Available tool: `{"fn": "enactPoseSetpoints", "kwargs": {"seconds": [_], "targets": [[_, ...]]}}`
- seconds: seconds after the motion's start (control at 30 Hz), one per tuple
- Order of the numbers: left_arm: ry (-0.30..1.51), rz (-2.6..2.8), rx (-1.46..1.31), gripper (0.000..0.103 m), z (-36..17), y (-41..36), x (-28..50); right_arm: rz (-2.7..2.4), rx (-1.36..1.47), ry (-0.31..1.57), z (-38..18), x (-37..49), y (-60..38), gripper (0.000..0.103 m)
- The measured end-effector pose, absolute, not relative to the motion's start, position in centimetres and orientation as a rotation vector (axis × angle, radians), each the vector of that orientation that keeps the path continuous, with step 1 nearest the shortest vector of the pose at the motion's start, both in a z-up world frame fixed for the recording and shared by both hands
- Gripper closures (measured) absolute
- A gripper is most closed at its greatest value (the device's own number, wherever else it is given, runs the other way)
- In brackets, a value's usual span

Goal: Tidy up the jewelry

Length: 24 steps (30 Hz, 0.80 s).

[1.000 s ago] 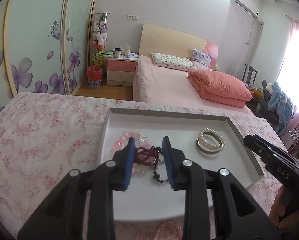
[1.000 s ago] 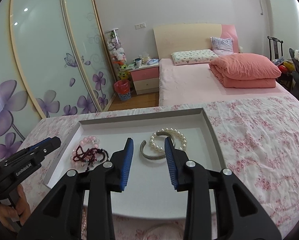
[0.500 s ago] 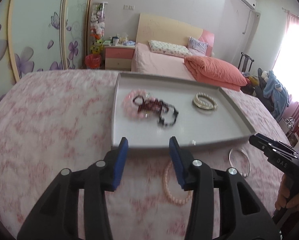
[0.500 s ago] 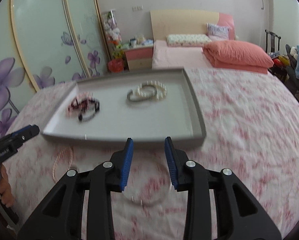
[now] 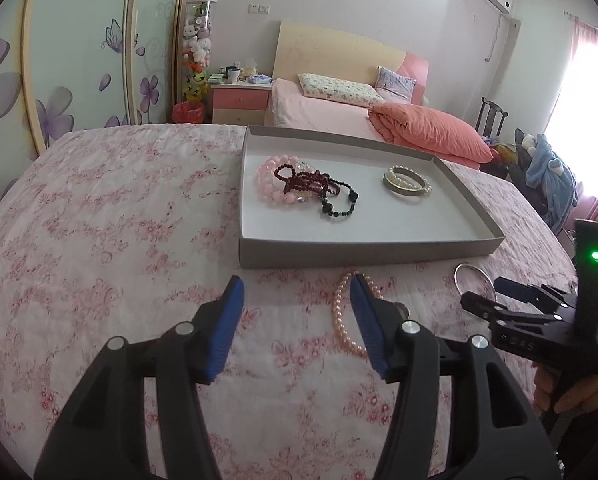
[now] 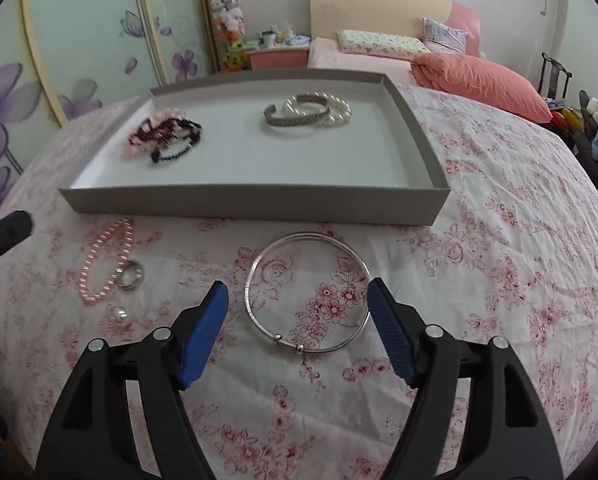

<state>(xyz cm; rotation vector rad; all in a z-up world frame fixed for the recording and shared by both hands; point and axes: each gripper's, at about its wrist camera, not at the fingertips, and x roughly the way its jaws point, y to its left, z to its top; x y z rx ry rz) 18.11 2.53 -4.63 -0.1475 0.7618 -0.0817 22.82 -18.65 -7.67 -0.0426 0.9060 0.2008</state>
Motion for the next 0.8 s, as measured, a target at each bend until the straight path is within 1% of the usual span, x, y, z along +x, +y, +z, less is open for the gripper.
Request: {"fn": "enactPoseSetpoints", "kwargs": {"seconds": [0.33,0.4,0.63,0.67,0.8], "targets": [[0.8,-0.1,-0.119,0.048,-5.6,1.5,18.3,0.163,-0.053,0.903,-8.3,23.6,-18.9,0.027],[0.81,-0.109,-0.115,0.048,-5.9,1.2,18.5,0.169,-0.056,0.896,-8.2,23.5,-19.0,0.032],[0.86,-0.131,-0.095,0.049,-7.1,-0.4,19.6,0.146,-0.044,0.896,-8.2,23.2,-19.9,0.033],[0.866,-0.131,-0.086,0.05,-7.3,-0.7,19.7,0.145,-0.044,0.896,-8.1,23.2,-20.0,0.033],[0.895,-0.129,-0.05,0.058,-8.1,-1.6,20.5,0.143,-0.042,0.896,-8.1,23.0,-20.2,0.033]]}}
